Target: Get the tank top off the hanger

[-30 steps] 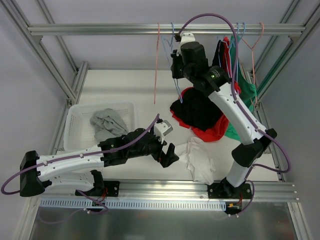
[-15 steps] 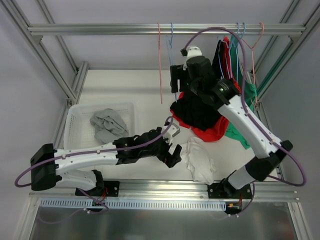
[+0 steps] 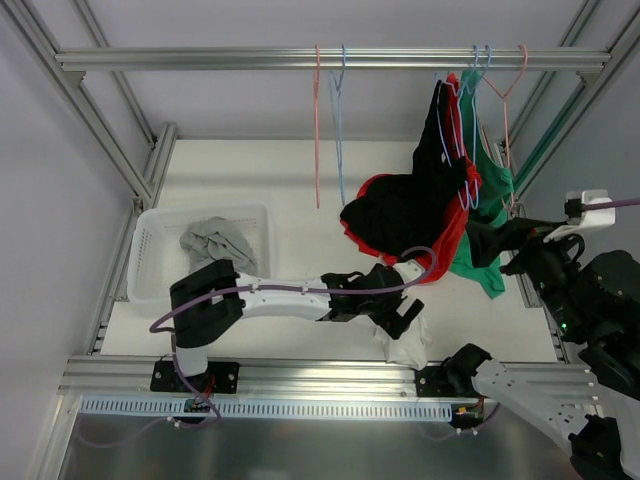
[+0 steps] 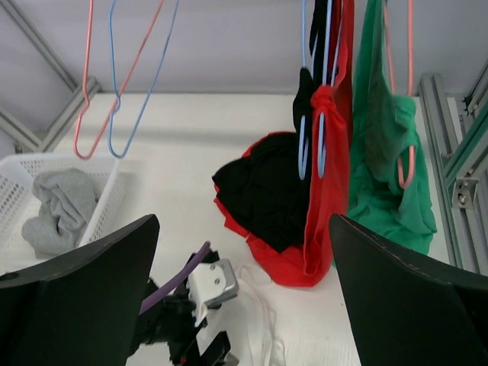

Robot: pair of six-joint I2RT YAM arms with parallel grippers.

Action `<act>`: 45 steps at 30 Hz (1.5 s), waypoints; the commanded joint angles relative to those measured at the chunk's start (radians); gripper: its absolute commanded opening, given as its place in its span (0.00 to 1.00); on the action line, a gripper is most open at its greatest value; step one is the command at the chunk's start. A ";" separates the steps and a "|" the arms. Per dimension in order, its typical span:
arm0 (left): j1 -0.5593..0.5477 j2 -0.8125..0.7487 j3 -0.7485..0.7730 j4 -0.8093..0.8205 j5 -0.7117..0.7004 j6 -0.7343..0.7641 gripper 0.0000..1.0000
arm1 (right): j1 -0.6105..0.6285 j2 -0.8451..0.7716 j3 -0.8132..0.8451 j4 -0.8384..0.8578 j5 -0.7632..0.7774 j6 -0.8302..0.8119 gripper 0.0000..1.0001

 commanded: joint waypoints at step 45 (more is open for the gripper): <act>0.740 -0.893 -0.333 -0.616 -0.551 -0.347 0.20 | -0.001 0.045 -0.126 0.013 -0.058 -0.017 1.00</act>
